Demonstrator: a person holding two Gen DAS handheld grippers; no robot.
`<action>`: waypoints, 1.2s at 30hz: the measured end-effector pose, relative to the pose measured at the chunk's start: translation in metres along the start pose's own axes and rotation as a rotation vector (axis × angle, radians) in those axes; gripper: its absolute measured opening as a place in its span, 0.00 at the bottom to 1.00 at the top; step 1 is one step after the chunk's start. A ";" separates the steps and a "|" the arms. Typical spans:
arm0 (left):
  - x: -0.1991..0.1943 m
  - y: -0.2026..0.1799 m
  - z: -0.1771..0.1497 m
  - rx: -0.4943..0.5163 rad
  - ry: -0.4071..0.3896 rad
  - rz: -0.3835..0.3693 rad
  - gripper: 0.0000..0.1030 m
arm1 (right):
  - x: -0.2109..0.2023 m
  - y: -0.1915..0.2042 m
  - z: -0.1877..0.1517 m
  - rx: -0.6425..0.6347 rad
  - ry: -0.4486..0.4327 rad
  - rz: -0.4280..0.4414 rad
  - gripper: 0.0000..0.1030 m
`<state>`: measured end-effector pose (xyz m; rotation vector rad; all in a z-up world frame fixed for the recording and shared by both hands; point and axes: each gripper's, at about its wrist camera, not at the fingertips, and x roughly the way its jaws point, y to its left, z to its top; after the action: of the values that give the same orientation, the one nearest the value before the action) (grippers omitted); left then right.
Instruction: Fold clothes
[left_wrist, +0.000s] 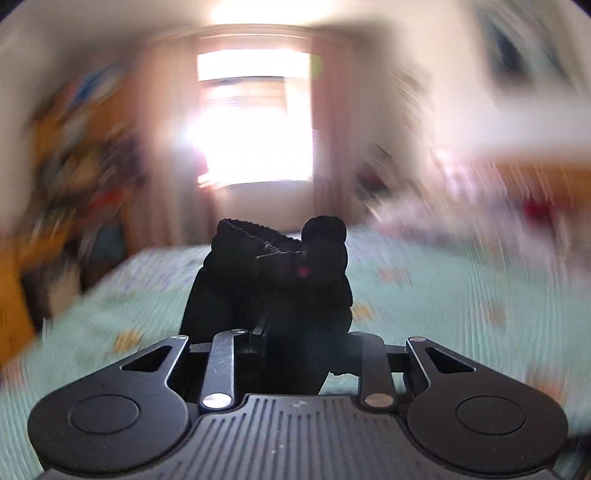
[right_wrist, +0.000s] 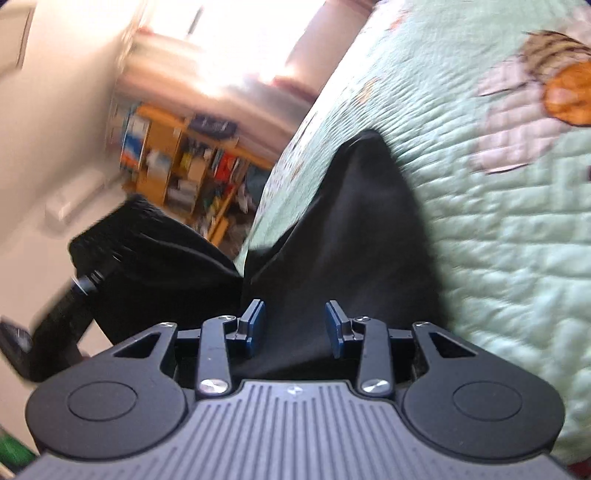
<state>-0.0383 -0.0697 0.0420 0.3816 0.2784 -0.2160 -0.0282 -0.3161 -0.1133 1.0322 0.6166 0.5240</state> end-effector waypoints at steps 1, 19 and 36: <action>0.013 -0.035 -0.013 0.108 0.029 -0.031 0.30 | -0.004 -0.007 0.002 0.023 -0.016 0.000 0.38; 0.050 -0.108 -0.055 0.170 0.136 -0.120 0.29 | -0.003 -0.021 0.005 -0.071 -0.010 -0.009 0.39; 0.042 -0.137 -0.049 0.235 0.155 -0.272 0.28 | -0.006 -0.046 0.011 0.081 -0.050 0.087 0.41</action>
<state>-0.0453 -0.1815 -0.0603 0.5948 0.4601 -0.4898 -0.0198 -0.3468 -0.1492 1.1488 0.5544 0.5511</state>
